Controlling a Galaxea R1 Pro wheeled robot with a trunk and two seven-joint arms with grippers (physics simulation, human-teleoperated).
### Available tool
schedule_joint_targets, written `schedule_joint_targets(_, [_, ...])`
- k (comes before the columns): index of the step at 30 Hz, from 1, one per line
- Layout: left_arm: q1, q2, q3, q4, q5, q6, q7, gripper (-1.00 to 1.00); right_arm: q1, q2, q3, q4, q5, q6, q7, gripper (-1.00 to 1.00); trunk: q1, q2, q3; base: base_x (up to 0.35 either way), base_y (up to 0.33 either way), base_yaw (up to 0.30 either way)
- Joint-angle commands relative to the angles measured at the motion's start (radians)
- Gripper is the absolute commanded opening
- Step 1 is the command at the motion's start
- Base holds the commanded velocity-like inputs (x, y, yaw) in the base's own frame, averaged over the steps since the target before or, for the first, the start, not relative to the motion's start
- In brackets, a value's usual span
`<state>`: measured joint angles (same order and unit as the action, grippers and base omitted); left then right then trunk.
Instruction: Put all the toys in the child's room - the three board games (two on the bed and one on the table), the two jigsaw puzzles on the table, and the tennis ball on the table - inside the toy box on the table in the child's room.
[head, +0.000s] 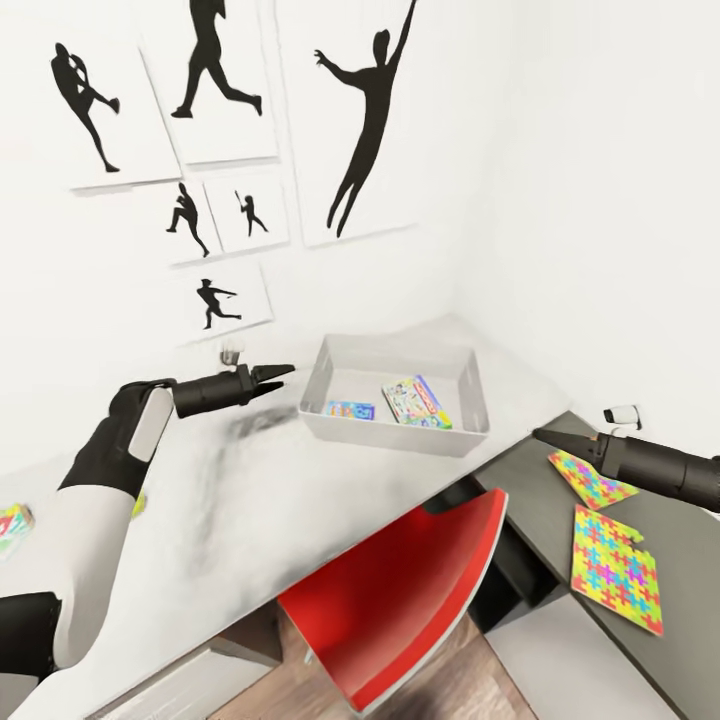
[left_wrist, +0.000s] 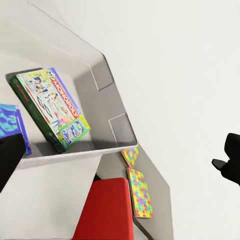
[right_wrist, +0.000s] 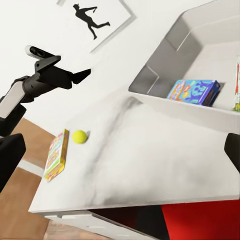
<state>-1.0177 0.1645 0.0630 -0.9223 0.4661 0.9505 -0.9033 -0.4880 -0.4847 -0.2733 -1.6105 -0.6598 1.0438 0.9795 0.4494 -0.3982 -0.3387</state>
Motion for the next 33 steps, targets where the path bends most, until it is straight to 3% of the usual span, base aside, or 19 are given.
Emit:
schedule_joint_targets(1, [-0.001,0.0,0.001,0.001,-0.002,0.004,-0.004,1.0,-0.001,0.0,-0.001,0.0,0.003,0.003,0.005,1.0,0.001,-0.002,-0.001,0.0,0.0,0.229])
schedule_joint_targets(33, [0.039,0.019,0.012,-0.034,0.005,0.008,-0.005,1.0,-0.004,0.0,0.023,0.0,0.002,0.003,-0.017,1.0,0.001,-0.002,0.026,0.0,0.0,0.257])
